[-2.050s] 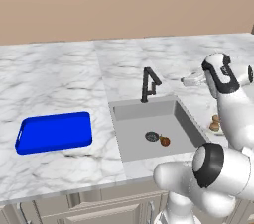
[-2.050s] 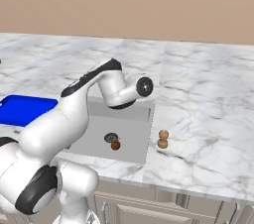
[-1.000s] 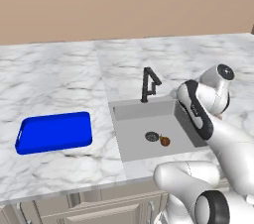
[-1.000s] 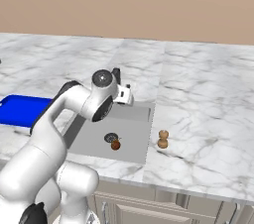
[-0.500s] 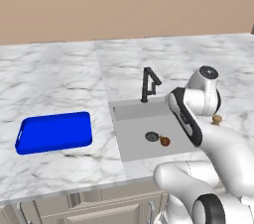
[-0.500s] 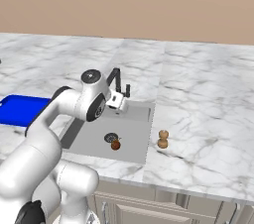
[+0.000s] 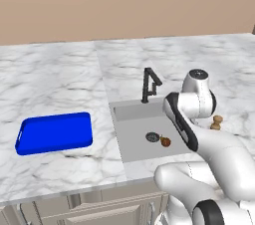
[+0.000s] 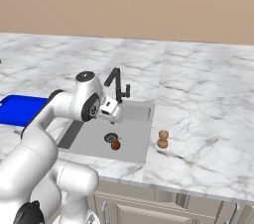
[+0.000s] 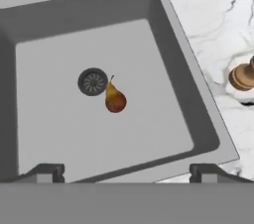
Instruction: Pick up all produce items and place them in the sink. Turn on the sink faucet to wash them. Then turn the sink off and put them in the tray.
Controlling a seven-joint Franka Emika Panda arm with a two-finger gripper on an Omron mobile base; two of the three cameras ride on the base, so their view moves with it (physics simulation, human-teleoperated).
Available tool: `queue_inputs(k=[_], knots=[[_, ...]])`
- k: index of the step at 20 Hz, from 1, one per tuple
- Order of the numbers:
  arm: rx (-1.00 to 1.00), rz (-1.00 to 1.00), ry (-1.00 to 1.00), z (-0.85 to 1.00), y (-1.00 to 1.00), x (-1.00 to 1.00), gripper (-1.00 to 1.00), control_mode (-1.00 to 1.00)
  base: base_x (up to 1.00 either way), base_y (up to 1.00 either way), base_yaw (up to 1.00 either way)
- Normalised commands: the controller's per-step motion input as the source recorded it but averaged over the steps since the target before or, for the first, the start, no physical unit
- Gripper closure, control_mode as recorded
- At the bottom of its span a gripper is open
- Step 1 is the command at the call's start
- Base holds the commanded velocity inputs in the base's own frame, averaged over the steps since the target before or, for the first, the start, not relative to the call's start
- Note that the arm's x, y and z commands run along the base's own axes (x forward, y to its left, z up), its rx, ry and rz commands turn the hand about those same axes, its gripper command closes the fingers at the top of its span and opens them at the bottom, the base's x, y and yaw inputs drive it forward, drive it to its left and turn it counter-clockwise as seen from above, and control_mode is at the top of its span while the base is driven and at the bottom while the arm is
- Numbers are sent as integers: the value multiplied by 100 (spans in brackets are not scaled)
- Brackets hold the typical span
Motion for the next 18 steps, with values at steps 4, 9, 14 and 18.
queue_inputs(k=[4, 9, 14, 18], knots=[[-2, -6, 14, -32, 15, -16, -100, -100, 0, 0, 0], [-1, -6, 15, -28, 11, -8, -100, -100, 0, 0, 0], [0, -5, 13, -14, 1, 0, -100, -100, 0, 0, 0], [0, -3, 12, -11, 0, 0, -100, -100, 0, 0, 0]])
